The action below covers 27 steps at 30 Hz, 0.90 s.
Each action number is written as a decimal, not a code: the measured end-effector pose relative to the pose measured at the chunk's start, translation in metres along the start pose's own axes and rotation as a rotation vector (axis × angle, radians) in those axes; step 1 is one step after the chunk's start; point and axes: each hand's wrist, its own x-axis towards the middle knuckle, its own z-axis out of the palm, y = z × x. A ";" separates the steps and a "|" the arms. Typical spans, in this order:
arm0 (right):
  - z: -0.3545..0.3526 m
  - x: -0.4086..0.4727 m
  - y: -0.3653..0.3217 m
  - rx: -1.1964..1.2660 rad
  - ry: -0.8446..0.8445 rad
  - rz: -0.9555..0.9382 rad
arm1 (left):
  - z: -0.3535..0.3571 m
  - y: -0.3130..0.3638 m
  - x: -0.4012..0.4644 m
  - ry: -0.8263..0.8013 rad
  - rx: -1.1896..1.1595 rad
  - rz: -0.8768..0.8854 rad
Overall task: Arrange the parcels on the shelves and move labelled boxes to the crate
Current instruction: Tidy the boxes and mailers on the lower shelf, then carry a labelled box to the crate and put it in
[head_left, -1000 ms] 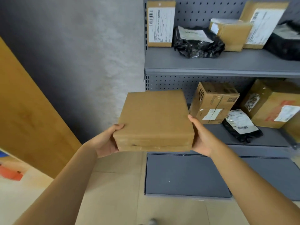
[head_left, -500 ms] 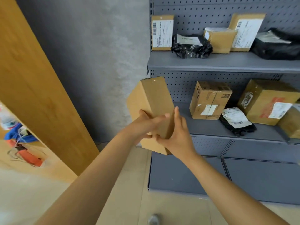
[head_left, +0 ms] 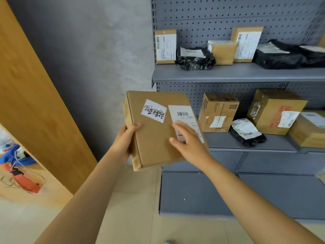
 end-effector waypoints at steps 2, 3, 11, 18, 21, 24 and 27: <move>-0.013 0.006 0.019 -0.045 0.125 0.180 | -0.018 -0.005 0.000 -0.090 -0.019 -0.023; -0.019 0.009 0.030 0.012 0.128 0.278 | -0.025 -0.009 0.000 -0.122 -0.016 -0.028; -0.027 0.005 0.055 0.649 -0.117 0.592 | -0.041 -0.020 -0.005 -0.242 -0.018 -0.092; -0.018 0.003 0.055 0.710 -0.022 0.575 | -0.032 -0.010 -0.001 -0.191 0.019 -0.089; -0.014 -0.001 0.052 0.731 0.028 0.554 | -0.021 -0.005 0.003 -0.148 0.096 -0.102; -0.008 -0.009 0.050 0.739 0.105 0.551 | -0.018 -0.002 0.017 -0.153 0.151 -0.083; -0.007 -0.020 0.051 0.733 0.209 0.546 | -0.010 0.000 0.037 -0.196 0.211 -0.046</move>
